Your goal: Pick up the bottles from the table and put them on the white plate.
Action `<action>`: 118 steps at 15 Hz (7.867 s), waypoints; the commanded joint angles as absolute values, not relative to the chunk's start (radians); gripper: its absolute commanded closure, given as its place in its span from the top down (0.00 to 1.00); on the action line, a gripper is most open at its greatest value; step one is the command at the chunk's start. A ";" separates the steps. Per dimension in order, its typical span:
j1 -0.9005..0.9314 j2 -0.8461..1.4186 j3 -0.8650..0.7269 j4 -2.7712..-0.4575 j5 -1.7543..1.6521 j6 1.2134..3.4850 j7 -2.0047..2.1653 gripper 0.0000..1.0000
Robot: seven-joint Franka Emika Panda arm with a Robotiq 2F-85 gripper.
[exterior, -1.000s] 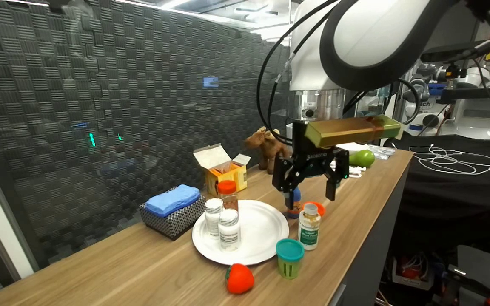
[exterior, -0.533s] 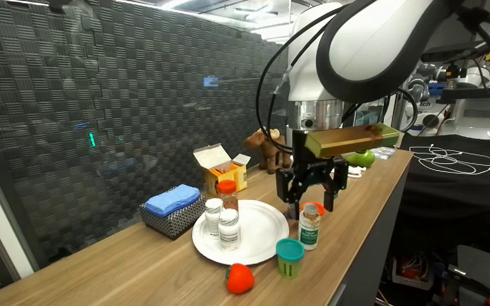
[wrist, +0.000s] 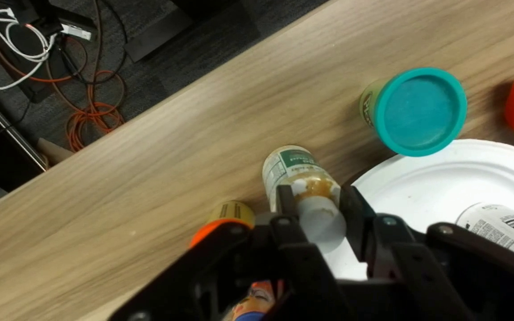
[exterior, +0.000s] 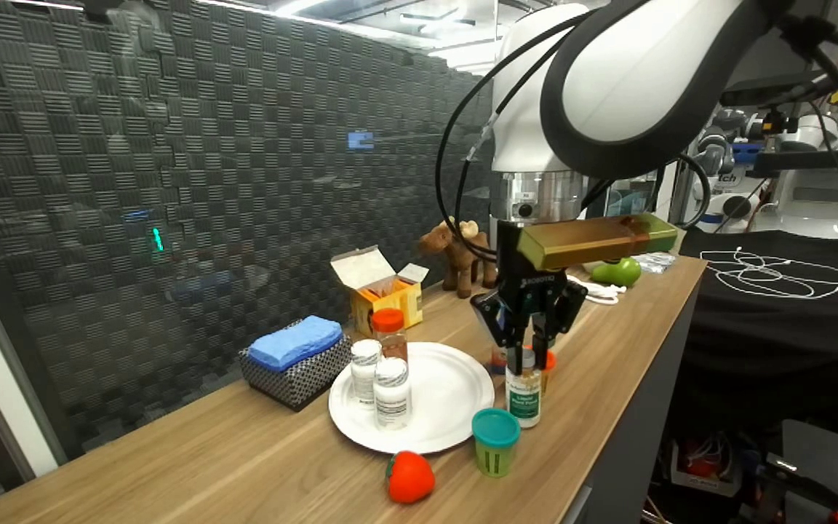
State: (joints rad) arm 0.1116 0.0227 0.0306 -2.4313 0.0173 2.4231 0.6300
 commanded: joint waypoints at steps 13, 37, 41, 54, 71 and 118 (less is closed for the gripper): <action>0.105 0.017 0.095 -2.259 -0.115 2.283 0.663 0.08; 0.101 0.324 0.019 -2.019 0.054 2.475 0.609 0.08; 0.106 0.347 0.019 -1.999 0.053 2.470 0.606 0.08; 0.178 0.216 -0.002 -2.095 -0.042 2.534 0.664 1.00; 0.090 -0.041 0.031 -2.411 -0.238 2.388 0.670 1.00; 0.181 0.299 0.048 -2.063 -0.293 2.352 0.624 0.28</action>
State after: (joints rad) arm 0.1751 0.2363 0.0611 -2.1301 -0.3050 2.3245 0.6252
